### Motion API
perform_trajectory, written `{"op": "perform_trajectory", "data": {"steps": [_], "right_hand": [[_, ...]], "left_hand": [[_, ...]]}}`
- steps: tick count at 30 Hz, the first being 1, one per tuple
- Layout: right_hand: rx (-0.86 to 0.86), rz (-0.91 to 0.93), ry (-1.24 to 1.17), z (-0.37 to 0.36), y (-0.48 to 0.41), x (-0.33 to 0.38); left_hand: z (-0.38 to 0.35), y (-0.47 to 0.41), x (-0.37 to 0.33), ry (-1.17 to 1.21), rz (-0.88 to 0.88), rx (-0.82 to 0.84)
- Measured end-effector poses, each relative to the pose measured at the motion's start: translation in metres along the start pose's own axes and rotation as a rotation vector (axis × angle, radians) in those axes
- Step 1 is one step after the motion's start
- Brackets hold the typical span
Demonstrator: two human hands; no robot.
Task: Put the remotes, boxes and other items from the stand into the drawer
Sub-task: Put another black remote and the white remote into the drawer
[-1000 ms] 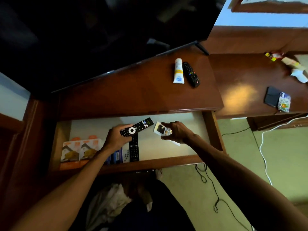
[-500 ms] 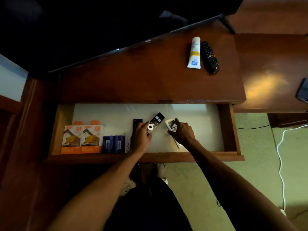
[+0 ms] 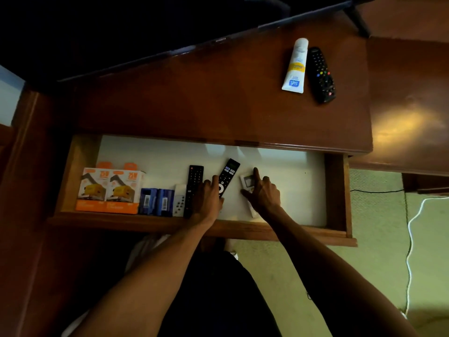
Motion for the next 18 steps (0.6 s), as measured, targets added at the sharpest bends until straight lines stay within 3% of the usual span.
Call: {"op": "perform_trajectory", "data": {"steps": [4,7,9,13,18], "right_hand": [[0.032,-0.008,-0.011,0.002,0.000,-0.001],[0.060,0.026,-0.094,0.004,0.002,-0.007],[0.098,0.054,-0.157,0.003,0.007,-0.012],[0.154,0.084,-0.217,-0.001,0.013,-0.020],[0.153,0.093,-0.252,-0.003,0.013,-0.010]], "left_hand": [[0.003,-0.010,-0.009,0.056,-0.010,0.024],[0.015,-0.028,-0.032,0.115,-0.213,0.018],[0.013,-0.038,-0.048,0.014,-0.387,0.105],[-0.004,-0.050,-0.062,-0.251,-0.517,0.358],[0.004,-0.057,-0.056,-0.362,-0.548,0.334]]}}
Point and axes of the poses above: each hand's wrist, its own y-axis away from the middle knuckle, its own z-axis out of the back of the hand, x = y × z, the point moved 10 cm from there along -y, towards the middle knuckle, and after that the axes turned 10 degrees about -x, right-handed, at the moved point
